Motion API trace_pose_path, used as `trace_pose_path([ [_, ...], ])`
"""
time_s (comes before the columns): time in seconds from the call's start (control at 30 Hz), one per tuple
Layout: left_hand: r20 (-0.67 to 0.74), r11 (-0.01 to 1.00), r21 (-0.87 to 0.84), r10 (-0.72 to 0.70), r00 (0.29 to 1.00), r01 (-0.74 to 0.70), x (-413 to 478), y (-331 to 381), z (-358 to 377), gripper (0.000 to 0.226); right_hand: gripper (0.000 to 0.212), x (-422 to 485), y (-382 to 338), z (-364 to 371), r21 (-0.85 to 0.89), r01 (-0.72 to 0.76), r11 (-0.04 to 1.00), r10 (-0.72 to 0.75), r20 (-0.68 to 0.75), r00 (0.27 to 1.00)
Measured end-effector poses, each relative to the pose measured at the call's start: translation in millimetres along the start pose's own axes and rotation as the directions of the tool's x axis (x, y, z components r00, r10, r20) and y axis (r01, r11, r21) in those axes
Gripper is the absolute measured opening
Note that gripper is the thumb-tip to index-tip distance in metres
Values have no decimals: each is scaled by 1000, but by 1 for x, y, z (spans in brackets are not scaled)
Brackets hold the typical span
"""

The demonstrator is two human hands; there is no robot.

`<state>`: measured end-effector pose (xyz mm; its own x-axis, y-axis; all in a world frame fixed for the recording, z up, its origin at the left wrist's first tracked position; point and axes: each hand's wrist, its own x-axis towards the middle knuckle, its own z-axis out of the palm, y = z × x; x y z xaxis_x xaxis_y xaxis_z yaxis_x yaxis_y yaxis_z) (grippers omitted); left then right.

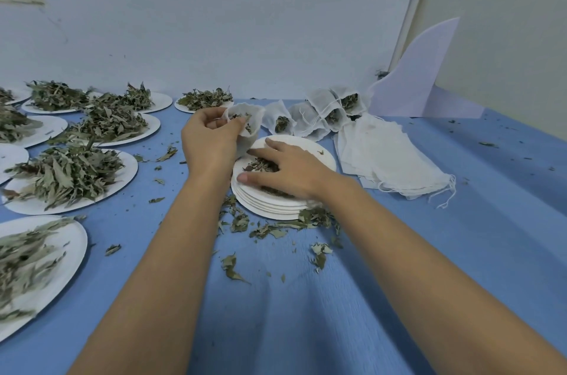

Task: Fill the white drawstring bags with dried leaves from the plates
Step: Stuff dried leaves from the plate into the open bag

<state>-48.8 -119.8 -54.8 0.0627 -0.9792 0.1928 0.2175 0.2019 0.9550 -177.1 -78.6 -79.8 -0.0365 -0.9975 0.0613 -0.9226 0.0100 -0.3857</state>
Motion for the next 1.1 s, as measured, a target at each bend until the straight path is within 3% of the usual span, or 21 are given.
trace_pose_path([
  [0.2, 4, 1000, 20, -12, 1000, 12, 0, -1, 1, 22, 34, -3, 7, 4, 11, 143, 990, -140, -134, 981],
  [0.33, 13, 1000, 21, -17, 1000, 16, -1, -1, 1, 22, 18, -3, 9, 3, 114, 101, 988, -71, -245, 967],
  [0.53, 11, 999, 19, -27, 1000, 27, -2, 0, 1, 21, 38, -6, 7, -8, 99, 32, 995, 1, -319, 948],
  [0.67, 6, 999, 23, -28, 1000, 28, -2, 1, 1, 21, 63, -18, 12, -25, 202, 29, 979, -10, -93, 996],
  [0.77, 11, 999, 32, -39, 999, 39, -2, 0, 2, 22, 81, -25, 23, -29, 22, 22, 1000, -24, 95, 995],
  [0.83, 13, 998, 37, -42, 999, 42, -2, 0, 2, 22, 79, -25, 28, -27, 62, 20, 998, -30, 150, 988],
  [0.93, 18, 999, 34, -42, 999, 41, -3, -1, 2, 22, 65, -22, 30, -21, 214, 34, 976, -55, 95, 994],
  [1.1, 12, 998, 25, -51, 999, 51, -2, 0, 1, 21, 58, -19, 28, -18, 244, 59, 968, -44, -67, 997],
])
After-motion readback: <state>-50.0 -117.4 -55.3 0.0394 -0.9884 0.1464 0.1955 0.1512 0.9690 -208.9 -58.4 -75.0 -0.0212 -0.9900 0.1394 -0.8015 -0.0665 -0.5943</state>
